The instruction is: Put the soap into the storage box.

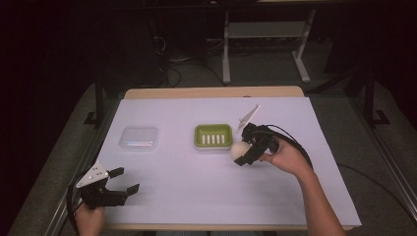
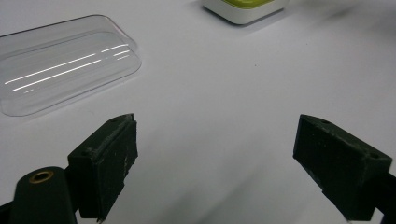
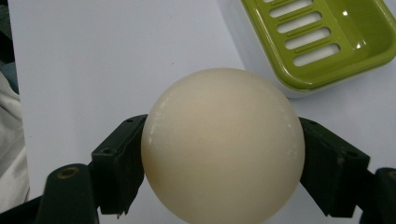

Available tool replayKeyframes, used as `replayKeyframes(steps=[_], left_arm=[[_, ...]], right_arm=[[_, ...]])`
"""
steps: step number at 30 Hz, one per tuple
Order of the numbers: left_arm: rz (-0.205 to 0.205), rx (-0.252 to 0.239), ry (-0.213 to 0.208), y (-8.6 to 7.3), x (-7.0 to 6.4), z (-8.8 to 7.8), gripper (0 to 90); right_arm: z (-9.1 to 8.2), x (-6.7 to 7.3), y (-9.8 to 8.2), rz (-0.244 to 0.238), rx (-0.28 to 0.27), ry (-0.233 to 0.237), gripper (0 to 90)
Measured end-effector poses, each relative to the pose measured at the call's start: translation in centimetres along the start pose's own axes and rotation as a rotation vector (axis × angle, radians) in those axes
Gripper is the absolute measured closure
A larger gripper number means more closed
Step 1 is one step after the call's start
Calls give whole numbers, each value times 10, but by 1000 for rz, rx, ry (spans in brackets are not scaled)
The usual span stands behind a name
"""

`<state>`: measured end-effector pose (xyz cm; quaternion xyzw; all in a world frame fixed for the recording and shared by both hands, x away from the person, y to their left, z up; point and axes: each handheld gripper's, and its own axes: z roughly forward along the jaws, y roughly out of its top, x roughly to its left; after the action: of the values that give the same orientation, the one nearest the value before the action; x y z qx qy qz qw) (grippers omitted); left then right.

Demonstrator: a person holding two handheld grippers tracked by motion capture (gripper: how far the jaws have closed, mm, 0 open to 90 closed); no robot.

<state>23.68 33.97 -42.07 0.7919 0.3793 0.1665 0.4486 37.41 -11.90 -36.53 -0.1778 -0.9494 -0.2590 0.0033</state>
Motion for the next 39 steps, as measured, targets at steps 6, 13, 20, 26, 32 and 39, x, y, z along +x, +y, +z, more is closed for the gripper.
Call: replayKeyframes(steps=[6,13,20,26,32,39], left_arm=[[-1,1,1,0,0,0,130],[3,1,-1,0,-2,1,130],[4,-1,-4,0,-1,0,130],[1,0,-4,0,-1,0,130],[-1,-2,-1,0,0,-1,130],[4,2,-4,0,-1,0,130]], right_arm=[[0,-5,7,-3,2,4,222],[0,-10,16,2,-5,14,222],[1,-13,31,-8,6,21,222],[2,-17,45,-26,4,24,223],[1,-20,59,-47,1,25,223],[-2,-23,73,-64,-9,22,223]])
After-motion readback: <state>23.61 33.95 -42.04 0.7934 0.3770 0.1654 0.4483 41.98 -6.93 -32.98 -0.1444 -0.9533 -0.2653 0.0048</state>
